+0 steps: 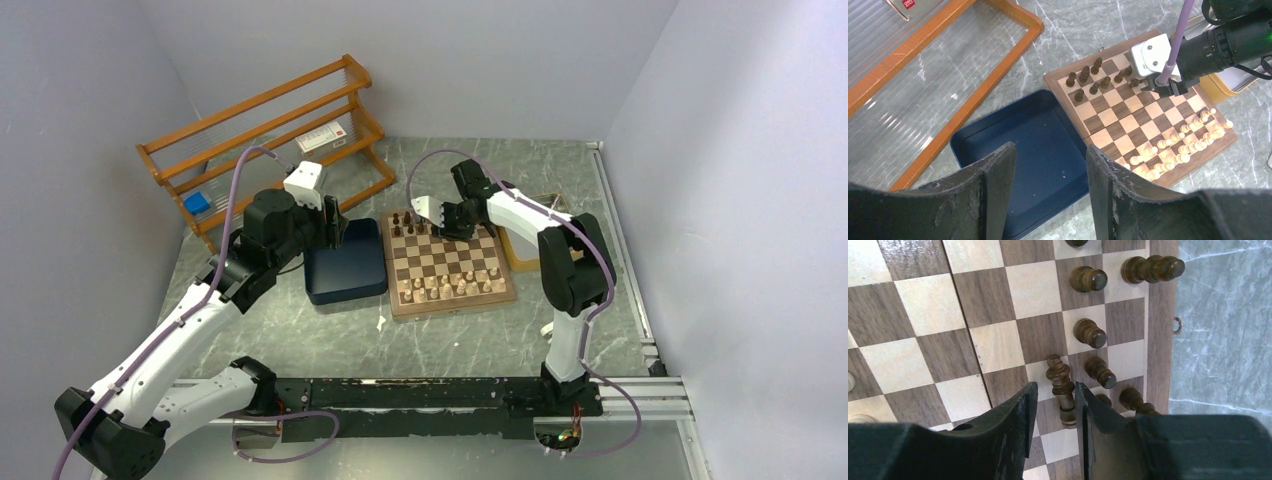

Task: Set up the chess pieces on the board
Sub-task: Pick up the chess piece from the chessboard, then place the chess piece on the chessboard.

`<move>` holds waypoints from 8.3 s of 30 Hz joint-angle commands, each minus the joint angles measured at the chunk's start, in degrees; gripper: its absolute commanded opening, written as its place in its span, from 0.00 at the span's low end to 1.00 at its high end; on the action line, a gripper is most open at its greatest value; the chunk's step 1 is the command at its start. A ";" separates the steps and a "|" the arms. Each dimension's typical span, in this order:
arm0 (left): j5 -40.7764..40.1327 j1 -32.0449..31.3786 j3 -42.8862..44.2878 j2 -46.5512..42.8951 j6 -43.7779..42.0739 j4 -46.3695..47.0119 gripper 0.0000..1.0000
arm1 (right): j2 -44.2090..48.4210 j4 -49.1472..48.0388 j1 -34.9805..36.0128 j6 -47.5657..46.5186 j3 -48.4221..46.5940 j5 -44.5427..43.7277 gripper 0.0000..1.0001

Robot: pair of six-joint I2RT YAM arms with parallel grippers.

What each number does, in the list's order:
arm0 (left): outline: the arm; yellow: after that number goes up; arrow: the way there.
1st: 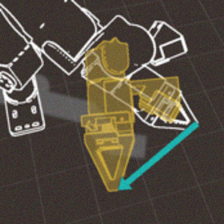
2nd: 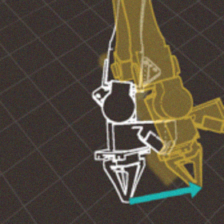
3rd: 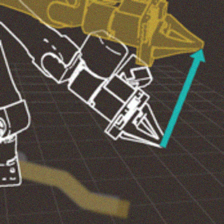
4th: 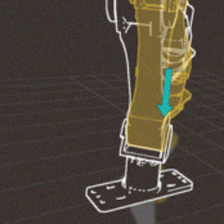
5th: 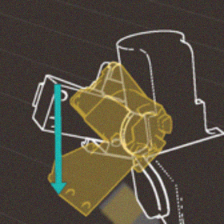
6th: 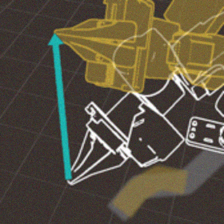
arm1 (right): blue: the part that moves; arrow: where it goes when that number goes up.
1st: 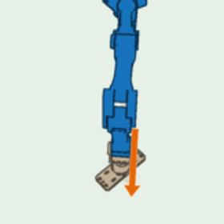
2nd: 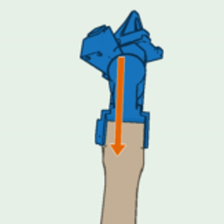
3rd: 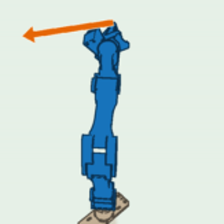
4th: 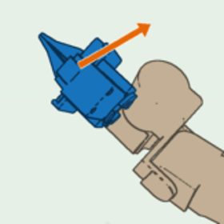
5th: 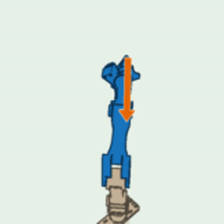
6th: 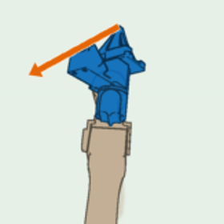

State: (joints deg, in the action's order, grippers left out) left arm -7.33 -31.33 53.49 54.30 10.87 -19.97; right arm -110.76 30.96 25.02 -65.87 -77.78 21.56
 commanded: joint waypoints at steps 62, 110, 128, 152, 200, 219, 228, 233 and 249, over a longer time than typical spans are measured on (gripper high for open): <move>41.41 -0.09 23.48 36.93 7.02 10.69 0.44 | 28.20 -54.33 -4.33 57.44 28.96 28.42 0.00; 47.49 -0.90 25.50 41.69 0.37 9.35 0.36 | 27.22 -56.33 -5.85 62.30 28.21 31.61 0.00; 46.51 -1.19 26.94 42.53 -0.02 9.89 0.08 | 25.86 -55.35 -5.85 62.36 28.32 32.66 0.00; 45.55 -1.40 26.49 42.19 -1.50 8.96 0.13 | 25.33 -59.04 -5.93 65.78 29.50 33.71 0.00; 47.42 -1.43 24.49 40.03 -6.91 6.27 0.05 | 24.90 -60.25 -7.14 68.40 30.23 35.85 0.00; 35.38 -1.44 32.09 43.66 -5.44 1.46 0.05 | 31.68 -51.65 -7.61 73.31 30.03 23.18 1.00; 25.72 -2.43 48.10 54.42 -5.60 -9.39 0.05 | 48.83 -50.66 -6.92 84.75 39.51 -4.03 1.00; 19.08 -4.78 60.23 62.35 -7.58 -16.62 0.05 | 53.61 -41.28 -6.99 92.88 37.89 -16.96 1.00; 9.61 -9.06 73.29 75.53 -13.44 -24.17 0.05 | 59.54 -38.65 -6.98 90.68 39.00 -20.85 1.00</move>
State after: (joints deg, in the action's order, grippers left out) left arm 5.43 -39.42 125.56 129.14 0.01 -43.77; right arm -52.14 -7.46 18.06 25.30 -39.09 2.85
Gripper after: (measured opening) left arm 0.071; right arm 0.997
